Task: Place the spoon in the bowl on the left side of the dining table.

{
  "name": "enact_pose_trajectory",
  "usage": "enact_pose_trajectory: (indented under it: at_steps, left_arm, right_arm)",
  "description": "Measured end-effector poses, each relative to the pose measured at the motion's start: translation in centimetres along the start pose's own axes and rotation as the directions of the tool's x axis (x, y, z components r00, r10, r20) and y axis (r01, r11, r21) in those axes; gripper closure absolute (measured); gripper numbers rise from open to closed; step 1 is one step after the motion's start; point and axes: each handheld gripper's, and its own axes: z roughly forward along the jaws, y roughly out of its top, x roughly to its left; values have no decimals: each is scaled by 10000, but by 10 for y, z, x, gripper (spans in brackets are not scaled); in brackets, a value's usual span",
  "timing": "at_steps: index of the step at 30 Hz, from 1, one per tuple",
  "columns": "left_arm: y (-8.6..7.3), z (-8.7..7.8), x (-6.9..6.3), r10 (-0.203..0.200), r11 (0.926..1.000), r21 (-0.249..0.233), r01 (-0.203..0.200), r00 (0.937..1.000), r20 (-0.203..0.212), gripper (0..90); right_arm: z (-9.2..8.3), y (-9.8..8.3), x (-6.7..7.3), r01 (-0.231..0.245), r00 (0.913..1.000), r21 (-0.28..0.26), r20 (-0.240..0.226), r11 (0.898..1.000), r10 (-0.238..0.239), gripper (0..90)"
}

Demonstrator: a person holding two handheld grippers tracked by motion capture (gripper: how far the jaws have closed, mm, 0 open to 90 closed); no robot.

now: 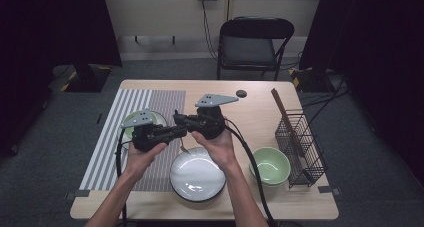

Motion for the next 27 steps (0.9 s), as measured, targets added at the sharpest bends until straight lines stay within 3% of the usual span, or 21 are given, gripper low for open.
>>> enact_pose_trajectory:
  at_steps: [6,11,27]
  left_arm:
    - [0,0,0,141,9999,51,-140,9997,-211,853]
    - [-1,1,1,319,9992,243,-313,9993,-219,894]
    - [-1,0,-1,212,9992,336,-202,9994,-279,894]
  right_arm:
    - [-1,0,0,-18,10000,-5,-21,10000,18,880]
    - [0,0,-2,46,10000,37,-87,10000,-46,798]
    - [-12,0,-8,-63,10000,-82,2,9999,63,553]
